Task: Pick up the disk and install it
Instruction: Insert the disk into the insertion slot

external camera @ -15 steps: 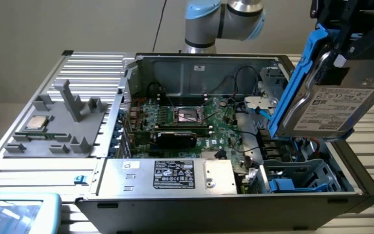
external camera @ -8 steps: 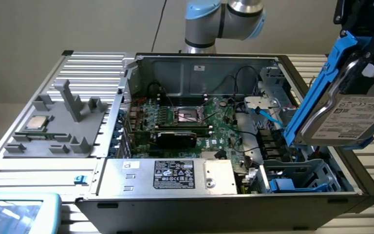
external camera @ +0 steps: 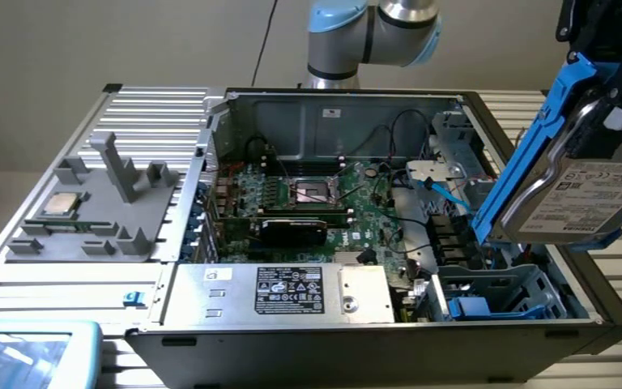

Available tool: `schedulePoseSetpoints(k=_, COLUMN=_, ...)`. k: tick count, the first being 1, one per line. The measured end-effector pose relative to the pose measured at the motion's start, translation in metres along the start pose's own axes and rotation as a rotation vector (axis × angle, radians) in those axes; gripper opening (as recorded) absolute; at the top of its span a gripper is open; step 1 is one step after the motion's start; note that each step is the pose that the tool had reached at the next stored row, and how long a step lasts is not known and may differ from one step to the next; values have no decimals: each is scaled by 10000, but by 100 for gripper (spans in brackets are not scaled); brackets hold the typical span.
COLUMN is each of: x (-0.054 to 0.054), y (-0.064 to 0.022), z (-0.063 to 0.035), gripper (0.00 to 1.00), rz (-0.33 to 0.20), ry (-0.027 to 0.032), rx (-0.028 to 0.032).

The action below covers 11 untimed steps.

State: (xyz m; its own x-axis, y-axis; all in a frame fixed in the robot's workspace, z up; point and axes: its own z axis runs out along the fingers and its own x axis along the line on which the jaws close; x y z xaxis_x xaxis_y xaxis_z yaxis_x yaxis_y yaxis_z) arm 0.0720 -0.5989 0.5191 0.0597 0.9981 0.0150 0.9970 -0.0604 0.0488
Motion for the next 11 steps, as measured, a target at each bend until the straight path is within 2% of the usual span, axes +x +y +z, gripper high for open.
schedulePoseSetpoints(k=8, x=-1, y=-1, z=9, gripper=37, rz=0, ry=1, rx=0)
schedulePoseSetpoints(k=11, x=-1, y=-4, z=62, gripper=37, rz=1, ry=-1, rx=35)
